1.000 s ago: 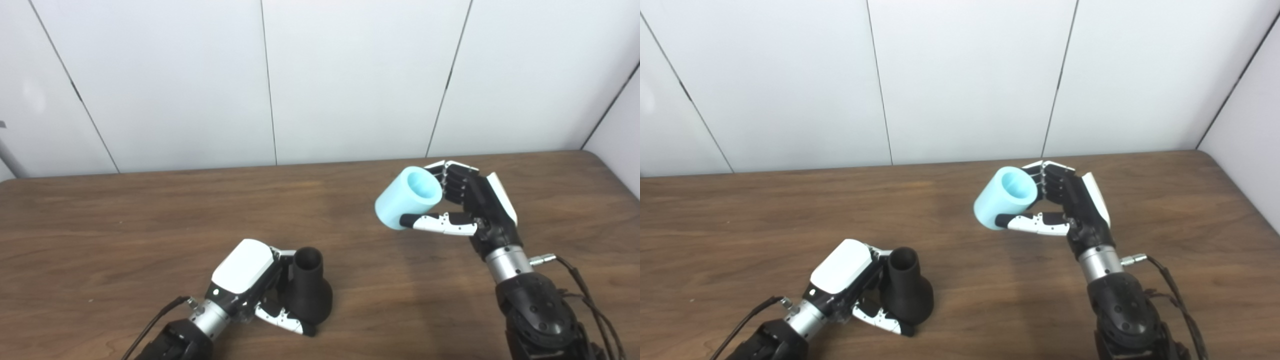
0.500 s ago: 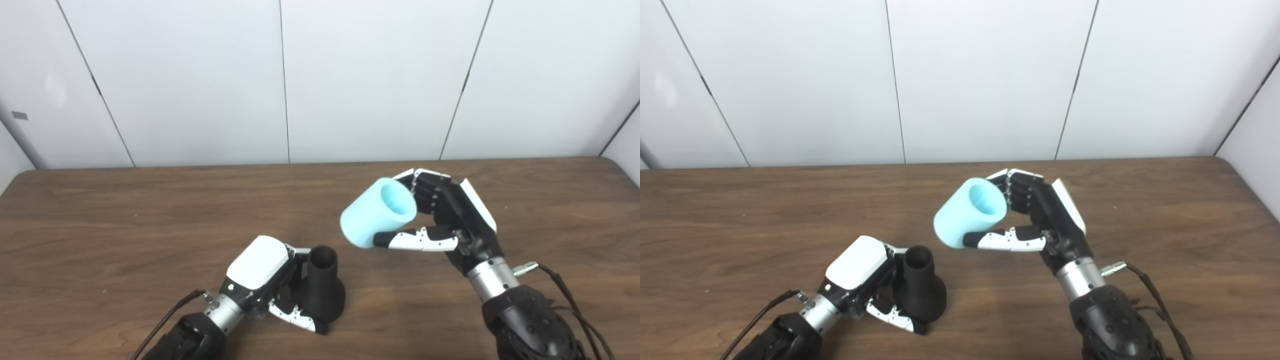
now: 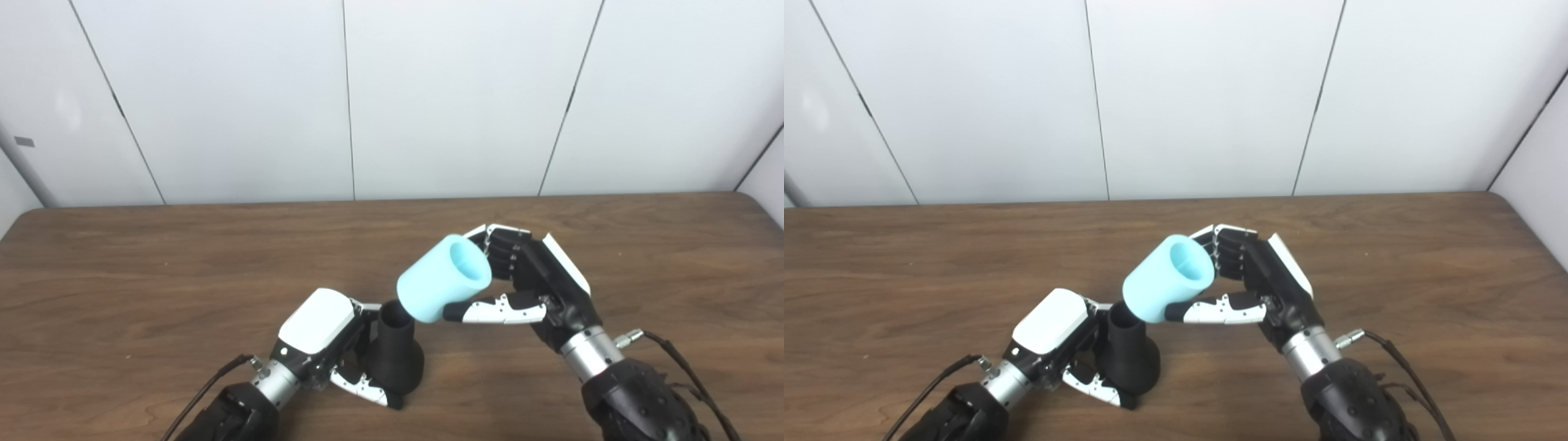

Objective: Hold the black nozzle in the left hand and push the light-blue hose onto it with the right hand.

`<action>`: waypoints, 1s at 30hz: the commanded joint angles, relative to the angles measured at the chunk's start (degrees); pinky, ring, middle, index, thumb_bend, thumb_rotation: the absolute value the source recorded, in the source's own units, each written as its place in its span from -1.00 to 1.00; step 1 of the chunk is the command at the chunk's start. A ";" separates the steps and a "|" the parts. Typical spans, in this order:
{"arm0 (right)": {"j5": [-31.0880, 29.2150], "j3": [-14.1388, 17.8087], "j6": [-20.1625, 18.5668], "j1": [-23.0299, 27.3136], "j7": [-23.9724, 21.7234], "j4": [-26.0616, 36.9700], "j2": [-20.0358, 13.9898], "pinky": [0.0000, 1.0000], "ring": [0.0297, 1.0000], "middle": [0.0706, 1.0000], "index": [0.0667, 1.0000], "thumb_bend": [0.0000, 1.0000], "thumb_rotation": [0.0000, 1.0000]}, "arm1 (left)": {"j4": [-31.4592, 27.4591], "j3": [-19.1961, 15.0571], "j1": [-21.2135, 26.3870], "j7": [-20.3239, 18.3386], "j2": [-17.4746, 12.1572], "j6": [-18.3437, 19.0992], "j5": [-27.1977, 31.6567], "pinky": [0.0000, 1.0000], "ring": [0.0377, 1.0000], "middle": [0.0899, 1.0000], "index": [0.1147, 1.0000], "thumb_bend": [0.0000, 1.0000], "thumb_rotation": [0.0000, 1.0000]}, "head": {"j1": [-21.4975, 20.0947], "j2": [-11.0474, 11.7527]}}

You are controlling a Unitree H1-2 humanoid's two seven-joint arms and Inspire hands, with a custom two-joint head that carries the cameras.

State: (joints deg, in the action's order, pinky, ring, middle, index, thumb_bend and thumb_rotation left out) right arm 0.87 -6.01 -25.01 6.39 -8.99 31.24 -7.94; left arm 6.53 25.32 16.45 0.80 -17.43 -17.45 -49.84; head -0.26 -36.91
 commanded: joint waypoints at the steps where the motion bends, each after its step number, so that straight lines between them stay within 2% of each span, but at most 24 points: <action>1: 0.32 -0.35 1.90 1.05 -0.02 0.51 0.30 -0.27 -0.16 -0.12 -0.10 0.05 -1.00 | -0.84 0.37 0.51 -1.39 -0.33 0.37 -0.49 -0.74 -0.69 -0.35 -0.14 0.02 -1.00 | -0.06 -0.09; 2: 0.64 -0.62 2.29 0.99 -0.07 0.21 0.24 -0.26 -0.16 -0.12 -0.10 0.05 -1.00 | -0.73 0.41 0.51 -1.16 -0.34 0.25 -0.57 -0.74 -0.69 -0.24 -0.16 0.04 -1.00 | -0.03 -0.11; 5: 1.53 -1.25 3.23 0.98 -0.17 -0.37 -0.07 -0.26 -0.16 -0.12 -0.11 0.05 -1.00 | -0.82 0.45 0.49 -1.17 -0.26 0.43 -0.69 -0.75 -0.71 -0.17 -0.18 0.04 -1.00 | 0.03 -0.13; 8: 1.68 -1.50 3.44 0.93 -0.34 -0.82 -0.09 -0.26 -0.17 -0.12 -0.10 0.05 -1.00 | -1.06 0.50 0.52 -1.38 -0.19 0.73 -0.73 -0.75 -0.71 -0.16 -0.18 0.05 -1.00 | 0.17 -0.17; 9: 1.62 -1.52 3.55 0.89 -0.40 -0.98 -0.08 -0.26 -0.17 -0.12 -0.10 0.05 -1.00 | -1.17 0.54 0.51 -1.45 -0.18 0.87 -0.79 -0.75 -0.71 -0.26 -0.16 0.03 -1.00 | 0.31 -0.13; 12: 1.54 -1.50 3.84 0.79 -0.48 -1.35 -0.05 -0.27 -0.17 -0.13 -0.09 0.04 -1.00 | -1.50 0.64 0.40 -1.76 -0.15 1.31 -0.79 -0.75 -0.71 -0.34 -0.14 0.03 -1.00 | 0.52 -0.11; 14: 1.72 -1.56 3.89 0.76 -0.46 -1.54 -0.07 -0.26 -0.17 -0.12 -0.09 0.04 -1.00 | -1.89 0.55 0.21 -2.21 -0.06 1.57 -0.42 -0.74 -0.70 -0.36 -0.14 0.02 -1.00 | 0.58 -0.11; 16: 2.29 -1.73 4.13 0.75 -0.28 -1.79 -0.08 -0.26 -0.17 -0.12 -0.10 0.05 -1.00 | -2.12 0.52 0.12 -2.46 -0.04 1.57 -0.20 -0.74 -0.70 -0.21 -0.17 0.04 -1.00 | 0.62 -0.18; 17: 2.43 -1.76 4.23 0.74 -0.23 -1.86 -0.06 -0.26 -0.17 -0.12 -0.10 0.05 -1.00 | -2.15 0.51 0.10 -2.48 -0.05 1.51 -0.16 -0.75 -0.71 -0.30 -0.15 0.03 -1.00 | 0.62 -0.18; 18: 3.15 -1.97 5.07 0.75 -0.05 -2.23 -0.17 -0.26 -0.17 -0.12 -0.10 0.04 -1.00 | -2.22 0.55 0.09 -2.45 -0.08 1.39 -0.22 -0.75 -0.71 -0.33 -0.15 0.03 -1.00 | 0.67 -0.29; 19: 4.32 -2.35 6.12 0.81 0.16 -2.63 -0.43 -0.26 -0.17 -0.12 -0.10 0.05 -1.00 | -2.28 0.59 0.10 -2.48 -0.13 1.32 -0.28 -0.75 -0.71 -0.25 -0.16 0.04 -1.00 | 0.68 -0.31; 21: 6.12 -2.88 7.90 0.90 0.41 -3.28 -0.80 -0.28 -0.19 -0.13 -0.09 0.05 -1.00 | -2.38 0.66 0.14 -2.56 -0.20 1.32 -0.43 -0.75 -0.70 -0.33 -0.14 0.03 -1.00 | 0.67 -0.33; 24: 7.85 -3.23 9.82 0.97 0.50 -3.84 -1.05 -0.29 -0.20 -0.13 -0.08 0.05 -1.00 | -2.50 0.65 0.19 -2.98 -0.18 1.58 -0.41 -0.75 -0.71 -0.36 -0.14 0.02 -1.00 | 0.63 -0.31; 26: 8.31 -3.20 10.71 1.00 0.47 -4.10 -0.96 -0.30 -0.20 -0.14 -0.08 0.05 -1.00 | -2.36 0.62 0.23 -2.96 -0.15 1.38 -0.17 -0.75 -0.71 -0.20 -0.17 0.04 -1.00 | 0.60 -0.23; 30: 8.36 -2.96 11.38 1.20 0.29 -4.24 -0.65 -0.30 -0.21 -0.14 -0.08 0.05 -1.00 | -2.15 0.68 0.35 -2.97 -0.07 1.23 -0.02 -0.75 -0.71 -0.16 -0.18 0.05 -1.00 | 0.48 -0.07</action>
State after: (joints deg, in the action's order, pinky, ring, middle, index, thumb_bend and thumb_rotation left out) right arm 9.16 -9.30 -16.34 6.16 -9.07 26.22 -8.77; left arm 4.98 25.58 16.43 -1.19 -17.43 -16.08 -49.76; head 0.18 -36.91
